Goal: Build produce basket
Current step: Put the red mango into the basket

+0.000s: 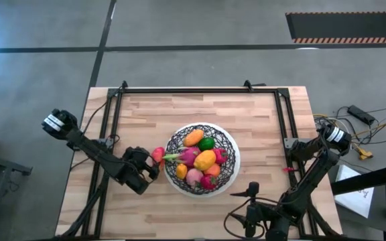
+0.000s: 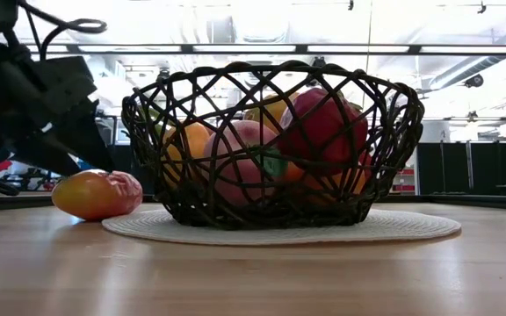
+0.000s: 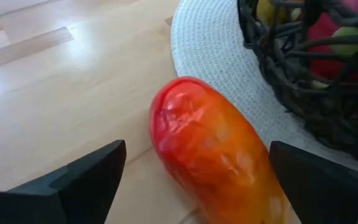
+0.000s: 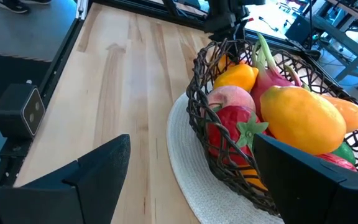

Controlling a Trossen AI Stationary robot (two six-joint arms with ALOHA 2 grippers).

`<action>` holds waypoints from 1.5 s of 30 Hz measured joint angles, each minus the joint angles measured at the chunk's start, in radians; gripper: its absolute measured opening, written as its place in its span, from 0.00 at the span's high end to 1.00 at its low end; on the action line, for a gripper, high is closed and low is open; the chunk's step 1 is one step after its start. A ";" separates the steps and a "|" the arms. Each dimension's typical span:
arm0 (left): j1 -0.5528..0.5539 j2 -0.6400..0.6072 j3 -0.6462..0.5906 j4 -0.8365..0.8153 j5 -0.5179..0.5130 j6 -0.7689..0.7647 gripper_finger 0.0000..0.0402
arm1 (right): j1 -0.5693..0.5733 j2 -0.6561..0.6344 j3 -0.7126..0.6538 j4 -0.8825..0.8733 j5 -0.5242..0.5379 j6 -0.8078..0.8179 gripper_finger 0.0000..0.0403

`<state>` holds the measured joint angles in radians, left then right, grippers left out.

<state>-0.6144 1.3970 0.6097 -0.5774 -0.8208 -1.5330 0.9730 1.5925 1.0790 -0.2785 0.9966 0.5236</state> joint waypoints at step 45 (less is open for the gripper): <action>0.024 -0.180 0.327 -0.308 0.147 0.381 0.45 | 0.140 -0.001 0.067 -0.084 0.152 0.013 0.19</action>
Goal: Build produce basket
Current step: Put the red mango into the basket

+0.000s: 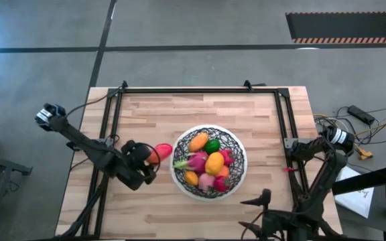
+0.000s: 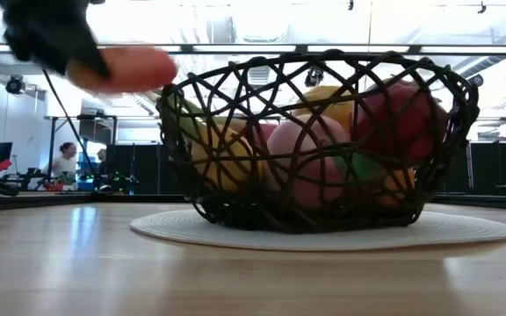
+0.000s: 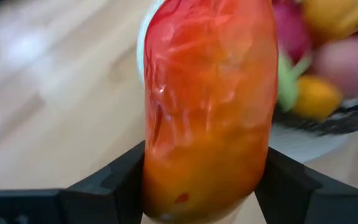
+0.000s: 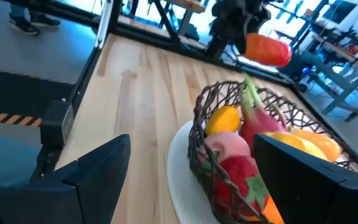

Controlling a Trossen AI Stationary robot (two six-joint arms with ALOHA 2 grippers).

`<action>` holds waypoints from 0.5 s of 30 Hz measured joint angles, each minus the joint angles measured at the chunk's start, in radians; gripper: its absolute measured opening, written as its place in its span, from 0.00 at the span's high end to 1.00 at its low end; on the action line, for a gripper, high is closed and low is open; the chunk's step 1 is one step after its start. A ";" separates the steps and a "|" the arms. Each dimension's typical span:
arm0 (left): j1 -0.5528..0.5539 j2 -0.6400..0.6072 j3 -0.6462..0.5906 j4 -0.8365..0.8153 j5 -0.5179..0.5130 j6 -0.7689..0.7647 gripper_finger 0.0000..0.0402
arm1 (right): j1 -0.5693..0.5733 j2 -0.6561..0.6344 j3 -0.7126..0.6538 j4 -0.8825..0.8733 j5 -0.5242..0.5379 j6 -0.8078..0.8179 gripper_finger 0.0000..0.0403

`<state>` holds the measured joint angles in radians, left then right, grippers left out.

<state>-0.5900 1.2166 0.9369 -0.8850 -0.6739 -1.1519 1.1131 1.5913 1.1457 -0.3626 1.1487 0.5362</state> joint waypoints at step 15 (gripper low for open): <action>0.001 0.109 -0.054 0.964 0.041 1.027 0.45 | -0.121 -0.002 -0.050 0.003 0.049 0.060 0.19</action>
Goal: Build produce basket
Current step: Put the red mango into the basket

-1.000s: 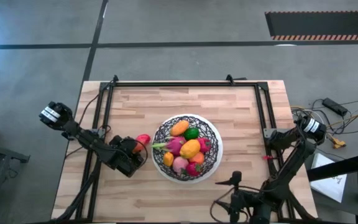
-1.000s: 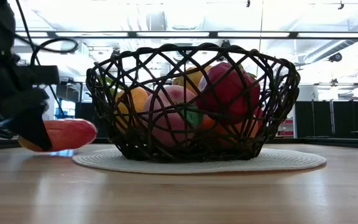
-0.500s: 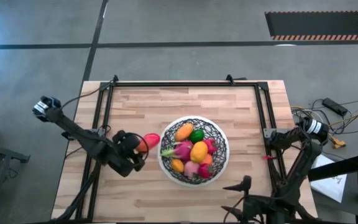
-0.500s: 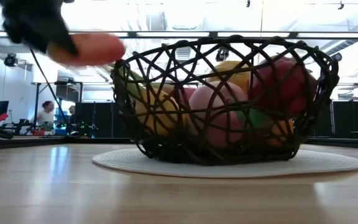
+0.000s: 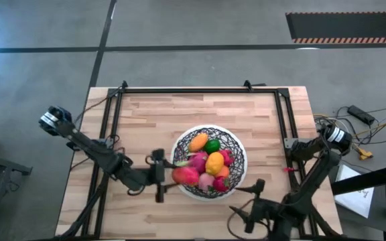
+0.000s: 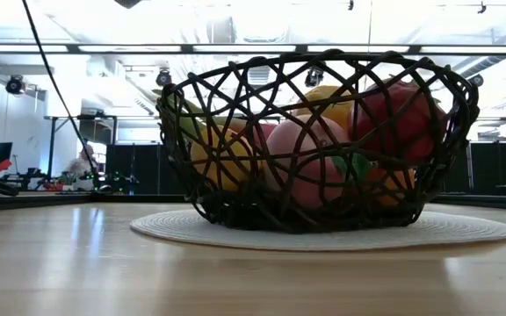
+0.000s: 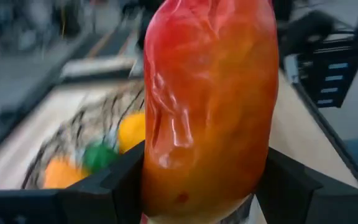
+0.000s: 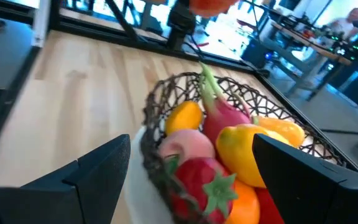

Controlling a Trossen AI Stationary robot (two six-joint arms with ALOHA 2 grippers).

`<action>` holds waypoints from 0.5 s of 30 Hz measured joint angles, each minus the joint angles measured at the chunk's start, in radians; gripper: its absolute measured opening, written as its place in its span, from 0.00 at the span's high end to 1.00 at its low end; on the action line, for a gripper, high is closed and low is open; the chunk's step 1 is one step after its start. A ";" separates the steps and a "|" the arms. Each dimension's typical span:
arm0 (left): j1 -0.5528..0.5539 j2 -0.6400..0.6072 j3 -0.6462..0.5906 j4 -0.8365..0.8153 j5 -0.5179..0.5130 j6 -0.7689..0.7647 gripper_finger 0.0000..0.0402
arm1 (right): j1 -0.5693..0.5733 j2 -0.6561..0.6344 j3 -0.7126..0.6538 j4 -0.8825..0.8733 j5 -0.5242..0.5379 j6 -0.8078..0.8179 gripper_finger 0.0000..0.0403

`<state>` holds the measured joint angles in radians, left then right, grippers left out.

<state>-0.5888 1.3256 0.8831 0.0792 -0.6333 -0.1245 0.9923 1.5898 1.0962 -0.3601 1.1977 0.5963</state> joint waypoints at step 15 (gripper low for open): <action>0.040 0.311 0.029 0.357 -0.008 0.235 0.44 | -0.203 -0.008 0.170 0.108 -0.191 -0.488 0.19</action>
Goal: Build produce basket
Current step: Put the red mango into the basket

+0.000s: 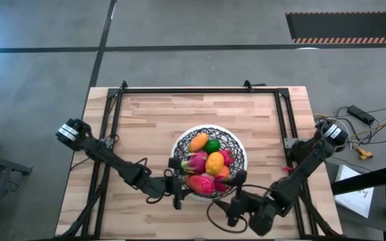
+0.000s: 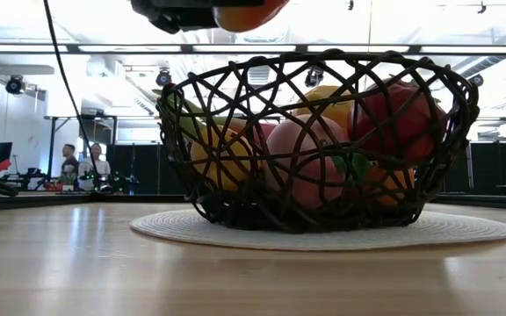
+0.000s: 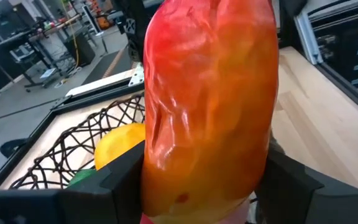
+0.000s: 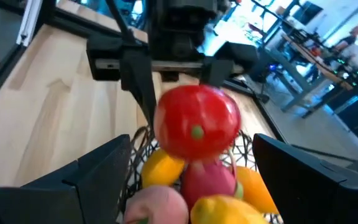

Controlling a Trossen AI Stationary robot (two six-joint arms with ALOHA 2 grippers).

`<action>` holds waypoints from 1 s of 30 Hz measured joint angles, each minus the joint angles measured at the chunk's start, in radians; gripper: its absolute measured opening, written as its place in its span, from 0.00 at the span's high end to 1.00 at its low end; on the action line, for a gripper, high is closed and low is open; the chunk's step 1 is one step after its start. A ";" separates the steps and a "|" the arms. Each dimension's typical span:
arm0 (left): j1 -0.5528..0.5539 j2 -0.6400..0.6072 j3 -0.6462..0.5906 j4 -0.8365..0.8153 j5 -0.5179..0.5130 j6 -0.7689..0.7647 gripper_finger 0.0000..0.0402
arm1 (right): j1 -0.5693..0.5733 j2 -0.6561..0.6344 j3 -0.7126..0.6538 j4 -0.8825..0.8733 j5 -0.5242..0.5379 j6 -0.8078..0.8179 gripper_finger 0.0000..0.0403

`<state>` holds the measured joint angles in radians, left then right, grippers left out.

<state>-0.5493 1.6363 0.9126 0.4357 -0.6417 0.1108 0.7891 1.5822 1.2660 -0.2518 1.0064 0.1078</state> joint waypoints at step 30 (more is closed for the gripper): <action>0.012 -0.013 -0.003 -0.097 0.000 0.004 0.27 | -0.132 0.003 0.074 -0.170 -0.257 0.005 0.43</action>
<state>-0.5373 1.6234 0.9100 0.3390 -0.6421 0.1151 0.6572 1.5848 1.3404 -0.4221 0.7490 0.1130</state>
